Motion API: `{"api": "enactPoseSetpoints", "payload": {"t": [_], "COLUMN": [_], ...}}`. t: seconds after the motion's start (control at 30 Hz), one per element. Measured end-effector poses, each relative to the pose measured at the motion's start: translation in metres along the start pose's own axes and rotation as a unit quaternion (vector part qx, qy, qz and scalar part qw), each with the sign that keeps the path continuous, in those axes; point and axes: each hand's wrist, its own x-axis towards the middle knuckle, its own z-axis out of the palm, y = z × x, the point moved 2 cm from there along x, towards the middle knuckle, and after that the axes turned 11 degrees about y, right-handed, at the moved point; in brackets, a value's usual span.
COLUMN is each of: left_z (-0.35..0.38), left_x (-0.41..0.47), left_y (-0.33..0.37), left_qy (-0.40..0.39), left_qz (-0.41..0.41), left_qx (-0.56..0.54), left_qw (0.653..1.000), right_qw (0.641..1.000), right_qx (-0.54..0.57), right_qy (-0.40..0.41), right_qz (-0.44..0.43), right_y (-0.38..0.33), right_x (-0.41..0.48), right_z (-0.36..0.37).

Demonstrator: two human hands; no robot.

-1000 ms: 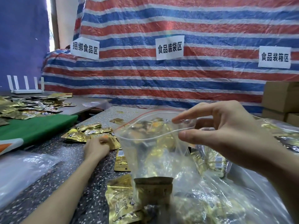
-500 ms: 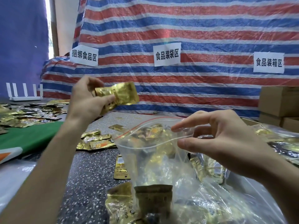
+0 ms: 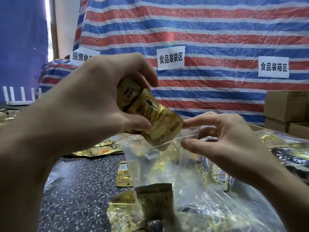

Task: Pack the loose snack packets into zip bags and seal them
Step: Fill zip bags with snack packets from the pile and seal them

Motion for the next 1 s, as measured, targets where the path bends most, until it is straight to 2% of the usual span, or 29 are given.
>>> {"api": "enactPoseSetpoints", "payload": {"t": [0.13, 0.33, 0.4, 0.53, 0.6, 0.7, 0.77, 0.83, 0.87, 0.93, 1.0], "left_z": [0.007, 0.015, 0.029, 0.062, 0.072, 0.071, 0.063, 0.054, 0.05, 0.042, 0.034], "left_x": [0.001, -0.003, -0.003, -0.009, -0.011, -0.009, -0.007, -0.005, -0.005, -0.01, -0.015], "left_y": [-0.002, -0.016, -0.016, -0.008, -0.004, -0.01, -0.018, -0.03, -0.035, -0.044, -0.054], "left_qy": [-0.002, -0.044, -0.084, -0.222, -0.255, -0.251, -0.201, -0.172, -0.192, -0.284, -0.348], "left_qz": [0.01, -0.069, -0.066, -0.063, -0.077, -0.083, -0.077, -0.113, -0.154, -0.208, -0.192], "left_qx": [0.036, -0.002, -0.003, -0.049, -0.075, -0.08, -0.031, 0.02, 0.027, 0.005, -0.036], "left_qw": [0.999, 0.997, 0.994, 0.972, 0.961, 0.961, 0.976, 0.978, 0.969, 0.936, 0.917], "right_qw": [0.999, 0.998, 0.999, 0.999, 0.999, 0.999, 0.998, 0.998, 0.998, 0.998, 0.998], "right_qx": [-0.016, -0.031, -0.019, -0.015, -0.022, -0.031, -0.029, -0.03, -0.027, -0.021, -0.013], "right_qy": [0.037, 0.043, 0.029, 0.022, 0.024, 0.036, 0.042, 0.05, 0.052, 0.053, 0.052], "right_qz": [0.007, -0.016, -0.017, -0.022, -0.027, -0.026, -0.02, -0.019, -0.019, -0.018, -0.02], "right_y": [0.002, 0.0, -0.001, 0.001, 0.002, 0.005, 0.006, 0.006, 0.006, 0.006, 0.006], "right_x": [0.001, 0.001, 0.0, 0.0, 0.001, 0.004, 0.005, 0.006, 0.005, 0.005, 0.005], "right_z": [0.0, 0.0, 0.003, 0.005, 0.003, -0.003, -0.005, -0.007, -0.008, -0.009, -0.01]}}
